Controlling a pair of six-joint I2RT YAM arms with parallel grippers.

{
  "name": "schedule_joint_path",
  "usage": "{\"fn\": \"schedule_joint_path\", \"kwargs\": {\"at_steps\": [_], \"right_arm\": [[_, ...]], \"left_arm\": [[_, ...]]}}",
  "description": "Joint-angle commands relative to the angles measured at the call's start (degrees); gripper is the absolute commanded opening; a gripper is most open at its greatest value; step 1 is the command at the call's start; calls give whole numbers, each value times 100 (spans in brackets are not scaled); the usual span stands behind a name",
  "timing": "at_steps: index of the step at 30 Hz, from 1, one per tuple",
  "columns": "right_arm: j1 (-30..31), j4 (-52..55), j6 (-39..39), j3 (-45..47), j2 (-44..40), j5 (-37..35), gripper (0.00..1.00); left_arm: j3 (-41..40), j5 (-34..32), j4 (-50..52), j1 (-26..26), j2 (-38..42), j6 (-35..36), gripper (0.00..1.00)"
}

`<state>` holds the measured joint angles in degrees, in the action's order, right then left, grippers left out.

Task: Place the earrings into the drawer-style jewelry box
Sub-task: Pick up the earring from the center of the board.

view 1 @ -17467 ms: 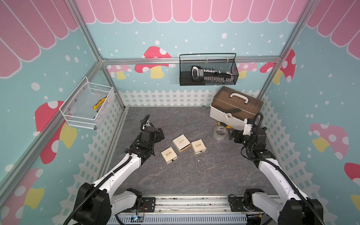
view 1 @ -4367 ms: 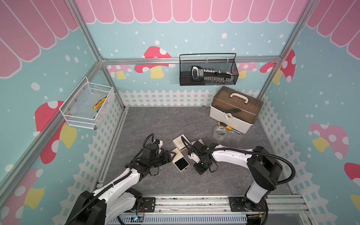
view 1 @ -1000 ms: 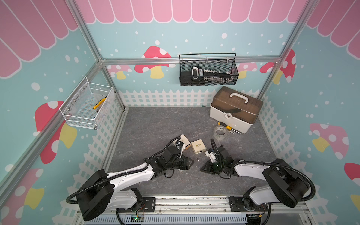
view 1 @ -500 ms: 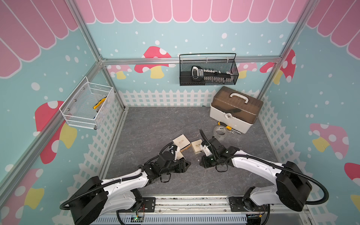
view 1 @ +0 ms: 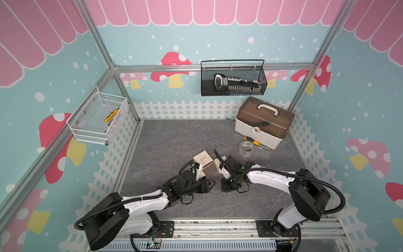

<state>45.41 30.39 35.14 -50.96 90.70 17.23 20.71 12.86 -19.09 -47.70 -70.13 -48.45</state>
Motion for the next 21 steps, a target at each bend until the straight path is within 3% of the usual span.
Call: {"fn": "schedule_joint_path", "kwargs": {"at_steps": [1,21], "right_arm": [[47,62,-76,-151,142,63,22],[56,-149,-9,-160,457,79,16]], "left_arm": [[-80,141,-290,-29,-93,-25,71],[29,79,-28,-29,-49,122,71]]}}
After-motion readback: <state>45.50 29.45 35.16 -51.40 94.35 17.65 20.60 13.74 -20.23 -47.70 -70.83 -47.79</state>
